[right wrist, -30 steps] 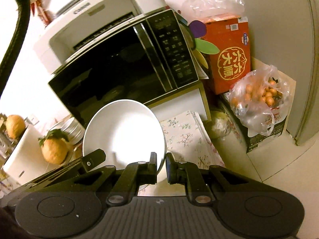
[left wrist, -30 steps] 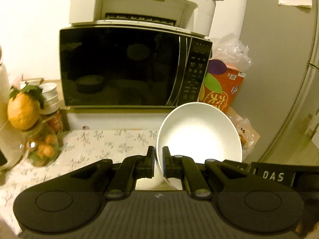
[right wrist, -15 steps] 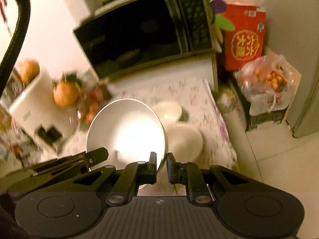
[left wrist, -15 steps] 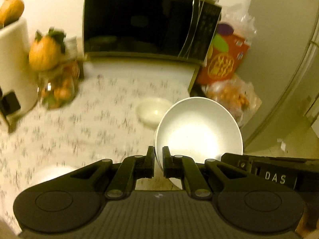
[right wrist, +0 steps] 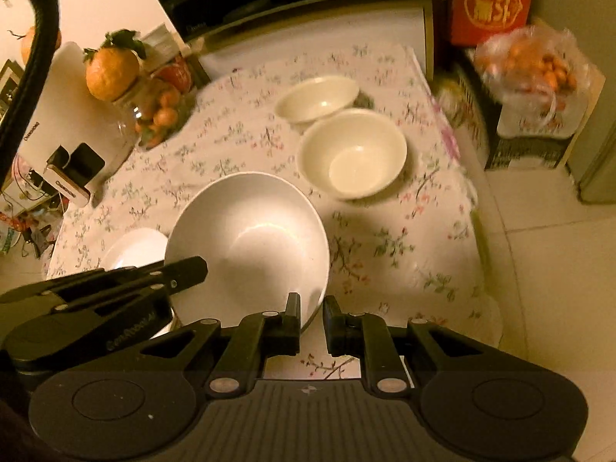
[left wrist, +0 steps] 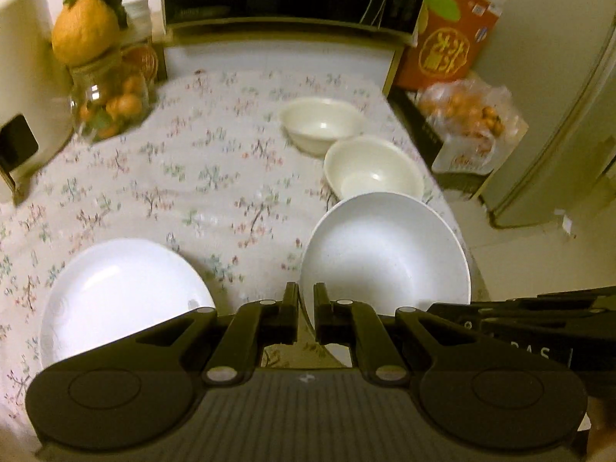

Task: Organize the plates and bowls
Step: 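Carry the held bowl with both grippers over the plate stack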

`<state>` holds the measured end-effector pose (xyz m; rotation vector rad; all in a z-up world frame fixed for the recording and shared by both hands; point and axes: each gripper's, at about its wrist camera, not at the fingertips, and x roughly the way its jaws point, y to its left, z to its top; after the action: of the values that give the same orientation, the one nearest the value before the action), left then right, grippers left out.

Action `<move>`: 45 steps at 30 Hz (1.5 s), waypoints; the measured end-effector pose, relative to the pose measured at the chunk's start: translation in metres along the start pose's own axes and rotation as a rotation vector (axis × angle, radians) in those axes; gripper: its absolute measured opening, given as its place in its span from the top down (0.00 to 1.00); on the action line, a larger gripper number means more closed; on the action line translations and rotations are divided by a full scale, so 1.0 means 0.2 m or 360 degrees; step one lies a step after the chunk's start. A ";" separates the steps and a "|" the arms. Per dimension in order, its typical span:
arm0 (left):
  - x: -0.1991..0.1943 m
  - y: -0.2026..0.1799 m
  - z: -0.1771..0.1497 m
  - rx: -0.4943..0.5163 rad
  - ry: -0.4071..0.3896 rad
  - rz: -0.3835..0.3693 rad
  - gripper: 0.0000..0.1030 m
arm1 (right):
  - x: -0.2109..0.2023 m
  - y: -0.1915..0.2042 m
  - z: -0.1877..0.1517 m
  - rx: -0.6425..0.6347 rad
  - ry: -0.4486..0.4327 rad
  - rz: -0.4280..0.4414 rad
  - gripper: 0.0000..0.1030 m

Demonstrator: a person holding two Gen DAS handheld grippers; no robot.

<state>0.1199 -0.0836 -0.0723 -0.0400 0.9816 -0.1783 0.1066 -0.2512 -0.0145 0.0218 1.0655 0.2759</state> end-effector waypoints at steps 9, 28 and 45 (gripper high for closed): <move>0.08 0.01 -0.04 0.0034 0.0064 0.0036 0.94 | 0.12 0.01 -0.05 -0.0046 0.0106 -0.0038 0.87; 0.22 0.06 -0.09 -0.0014 0.0242 0.0042 0.93 | 0.26 -0.01 -0.06 -0.0020 0.0219 -0.0041 0.87; 0.22 0.03 -0.06 0.0036 0.0193 0.0057 0.78 | 0.28 -0.04 -0.03 -0.0006 0.0190 -0.0054 0.81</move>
<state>0.1343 -0.0837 -0.1171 0.0093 1.1001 -0.1603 0.1294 -0.2465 -0.0672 -0.0163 1.1831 0.2507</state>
